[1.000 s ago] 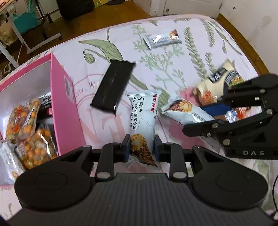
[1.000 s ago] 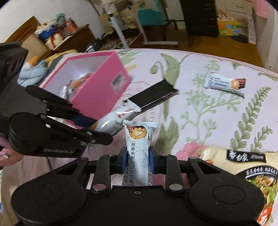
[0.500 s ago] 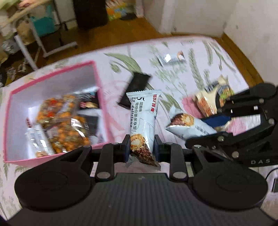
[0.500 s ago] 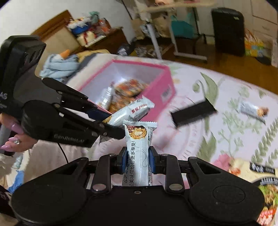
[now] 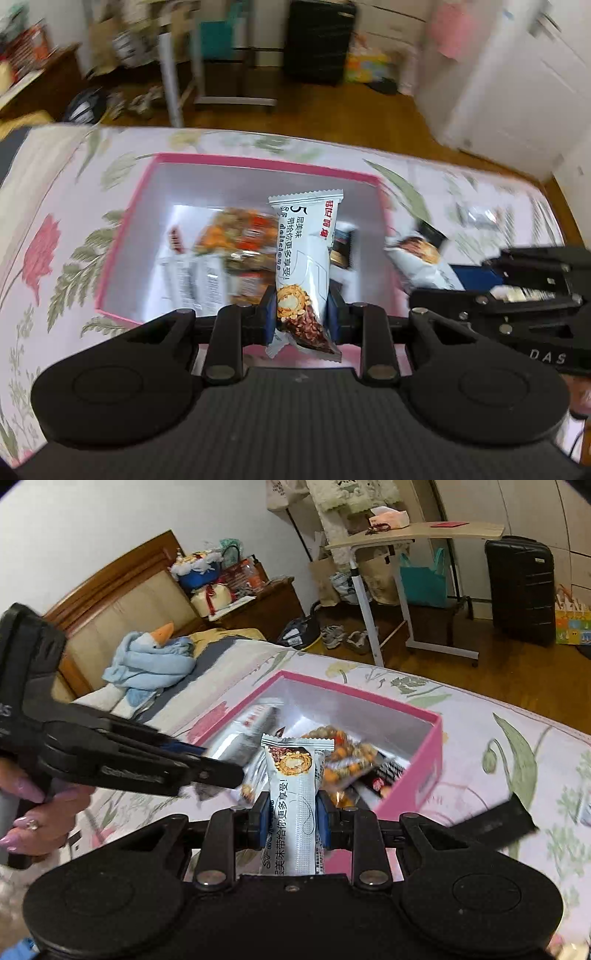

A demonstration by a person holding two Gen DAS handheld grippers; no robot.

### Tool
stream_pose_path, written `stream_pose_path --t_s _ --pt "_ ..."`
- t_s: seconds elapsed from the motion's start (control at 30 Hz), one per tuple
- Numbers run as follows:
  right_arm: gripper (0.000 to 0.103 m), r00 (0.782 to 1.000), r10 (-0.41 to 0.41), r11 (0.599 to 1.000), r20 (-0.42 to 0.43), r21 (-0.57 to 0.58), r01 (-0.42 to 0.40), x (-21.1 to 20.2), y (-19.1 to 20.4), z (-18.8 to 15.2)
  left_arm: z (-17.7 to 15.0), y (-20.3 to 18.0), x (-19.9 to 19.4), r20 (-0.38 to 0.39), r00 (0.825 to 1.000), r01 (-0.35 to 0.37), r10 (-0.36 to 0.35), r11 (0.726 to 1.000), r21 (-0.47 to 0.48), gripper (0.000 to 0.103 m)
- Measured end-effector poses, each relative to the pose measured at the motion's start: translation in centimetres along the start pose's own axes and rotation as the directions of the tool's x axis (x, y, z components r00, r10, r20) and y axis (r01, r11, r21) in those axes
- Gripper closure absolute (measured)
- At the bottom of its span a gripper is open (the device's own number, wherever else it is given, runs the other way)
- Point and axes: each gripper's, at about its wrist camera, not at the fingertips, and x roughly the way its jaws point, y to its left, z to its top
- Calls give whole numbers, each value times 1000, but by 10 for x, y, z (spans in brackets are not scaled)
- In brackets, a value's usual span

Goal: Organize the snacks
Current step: 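Carry both white snack bars into the pink box and open both grippers, then grasp the beige instant-noodle bag with the left gripper while the right gripper grasps it too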

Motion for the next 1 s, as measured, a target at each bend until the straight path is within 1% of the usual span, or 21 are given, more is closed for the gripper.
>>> stream_pose_path --t_s 0.07,0.17,0.2,0.27,0.33,0.43,0.5,0.53,0.57,0.63,0.67,0.7,0.73,0.83,1.0 --pt "73 1000 -2 1000 -10 3 2 18 0 8 4 19 8 7 1000 0 0 999 -37 77" --pt "73 999 -9 1000 -32 29 10 41 -1 12 5 41 27 -13 1000 26 -27 994 -102 77" --pt "73 999 -6 999 -34 47 8 46 -2 12 4 47 32 -4 1000 20 -20 993 -117 77" --pt "73 999 18 995 -40 101 -13 56 -7 11 0 50 39 20 1000 -3 6 994 -106 77" --pt "73 999 25 992 -45 126 -19 65 -10 10 -3 52 48 16 1000 9 -8 995 -103 77" --pt "73 998 13 992 -61 125 -6 79 -10 8 -5 52 61 2 999 45 -45 993 -110 77" --pt "72 998 6 992 -70 127 3 88 -10 7 -6 52 69 3 999 48 -48 991 -122 76" --pt "70 997 2 992 -71 126 7 91 -9 6 -8 52 74 0 999 45 -46 989 -138 76" --pt "69 997 -4 992 -73 125 13 95 -8 4 -9 53 78 -4 999 44 -45 987 -155 75" --pt "68 997 -1 991 -82 130 11 98 -9 1 -12 53 81 -7 999 49 -52 983 -176 71" --pt "67 996 4 990 -86 141 9 98 -10 0 -13 53 83 -13 998 56 -59 982 -180 69" --pt "65 996 9 988 -90 154 5 97 -13 -1 -15 53 83 -20 998 62 -67 982 -180 67" --pt "64 996 15 986 -91 164 0 94 -14 -1 -16 51 82 -24 997 68 -73 982 -177 63" --pt "64 994 70 979 -82 199 -53 78 -17 0 -19 46 71 -8 998 68 -70 986 -152 62" --pt "64 997 63 984 -48 171 -54 36 -12 -3 -20 28 41 19 998 55 -53 994 -95 62"
